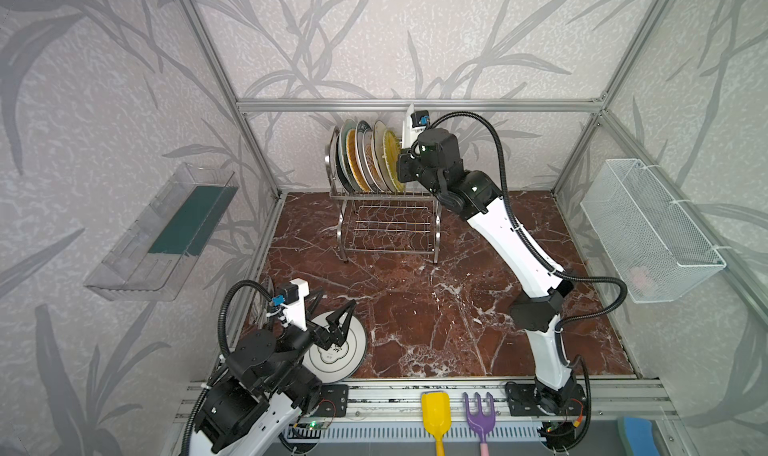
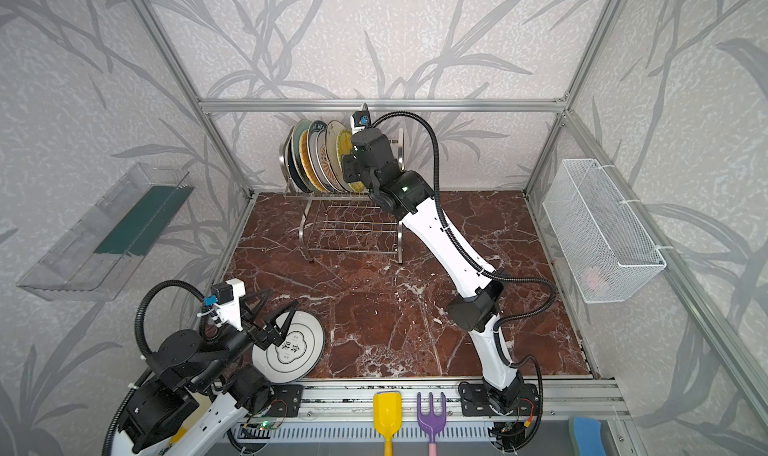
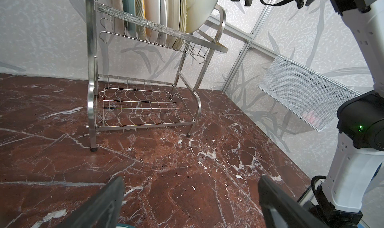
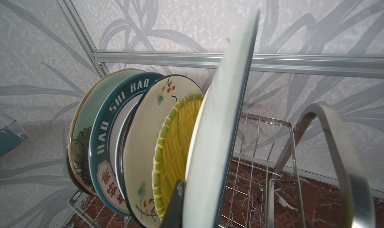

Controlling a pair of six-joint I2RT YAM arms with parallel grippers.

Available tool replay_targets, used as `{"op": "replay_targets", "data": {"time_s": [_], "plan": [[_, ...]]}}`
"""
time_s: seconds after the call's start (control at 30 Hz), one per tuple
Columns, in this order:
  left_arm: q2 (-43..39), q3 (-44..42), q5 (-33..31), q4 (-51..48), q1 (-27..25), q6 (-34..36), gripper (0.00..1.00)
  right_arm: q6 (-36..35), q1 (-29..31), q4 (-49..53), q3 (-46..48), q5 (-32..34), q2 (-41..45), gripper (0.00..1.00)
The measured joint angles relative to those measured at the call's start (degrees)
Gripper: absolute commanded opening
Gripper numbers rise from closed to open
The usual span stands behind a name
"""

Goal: Load the plates into the dish rack
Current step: 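Lower the sunburst plate into the rack's upper tier with the right gripper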

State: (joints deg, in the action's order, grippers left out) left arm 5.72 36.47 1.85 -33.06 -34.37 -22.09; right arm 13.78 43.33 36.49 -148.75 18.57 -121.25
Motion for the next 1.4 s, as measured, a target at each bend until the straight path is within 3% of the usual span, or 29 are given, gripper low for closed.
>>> {"op": "replay_targets", "data": {"time_s": [1.03, 1.4], "plan": [[1.5, 0.0, 1.5, 0.0, 2.6, 0.0, 0.99, 3.3, -0.8, 2.1, 0.1, 0.9, -3.3, 0.00], [1.5, 0.0, 2.5, 0.0, 3.5, 0.0, 0.99, 0.9, -0.1, -4.0, 11.4, 1.1, 1.7, 0.00]]}}
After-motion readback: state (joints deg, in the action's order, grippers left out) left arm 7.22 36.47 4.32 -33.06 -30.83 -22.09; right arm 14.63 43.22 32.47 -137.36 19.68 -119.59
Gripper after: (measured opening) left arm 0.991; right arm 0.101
